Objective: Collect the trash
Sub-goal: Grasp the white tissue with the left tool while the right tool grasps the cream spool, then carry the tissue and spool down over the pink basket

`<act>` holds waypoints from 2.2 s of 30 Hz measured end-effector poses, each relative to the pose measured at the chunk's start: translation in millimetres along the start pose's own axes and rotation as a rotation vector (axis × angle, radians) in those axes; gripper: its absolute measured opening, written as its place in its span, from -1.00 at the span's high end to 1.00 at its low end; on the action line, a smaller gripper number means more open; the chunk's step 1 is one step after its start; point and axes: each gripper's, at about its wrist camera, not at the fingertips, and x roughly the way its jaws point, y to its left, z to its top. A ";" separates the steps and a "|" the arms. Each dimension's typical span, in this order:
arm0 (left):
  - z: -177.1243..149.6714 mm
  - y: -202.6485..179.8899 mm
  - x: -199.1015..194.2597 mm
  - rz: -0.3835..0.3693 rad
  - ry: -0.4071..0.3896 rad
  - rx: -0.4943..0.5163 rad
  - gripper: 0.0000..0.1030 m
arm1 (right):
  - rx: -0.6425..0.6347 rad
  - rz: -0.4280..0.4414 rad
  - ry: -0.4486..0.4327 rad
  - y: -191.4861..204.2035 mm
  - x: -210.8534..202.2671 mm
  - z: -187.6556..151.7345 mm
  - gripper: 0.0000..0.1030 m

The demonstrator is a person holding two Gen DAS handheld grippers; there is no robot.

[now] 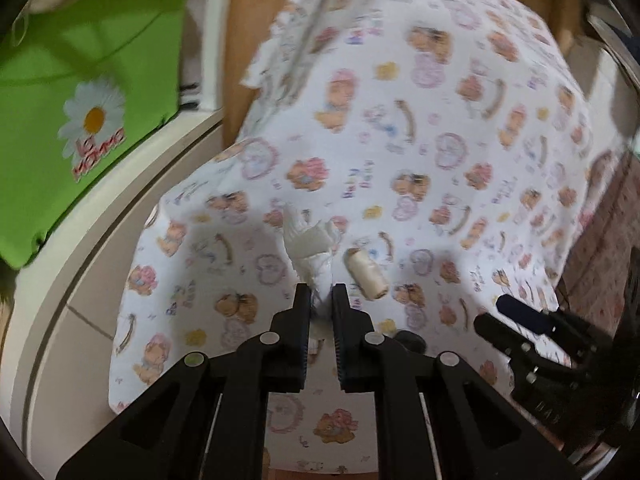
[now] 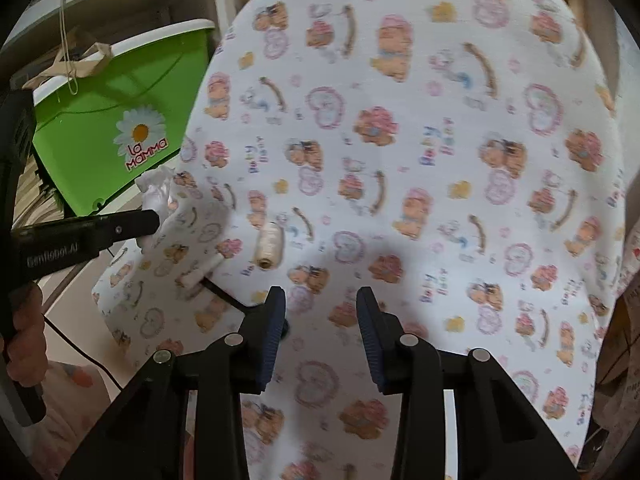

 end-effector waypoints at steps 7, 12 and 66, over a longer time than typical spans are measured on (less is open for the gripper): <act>-2.4 7.2 18.0 0.083 0.088 0.001 0.80 | 0.023 0.059 0.056 24.5 40.8 15.1 0.20; 1.3 9.9 11.4 0.110 0.058 0.001 0.80 | 0.093 0.080 0.078 29.5 69.2 27.5 0.09; -89.2 -21.3 -76.0 0.086 -0.036 0.083 0.80 | 0.066 0.123 -0.046 22.1 -106.5 -46.7 0.53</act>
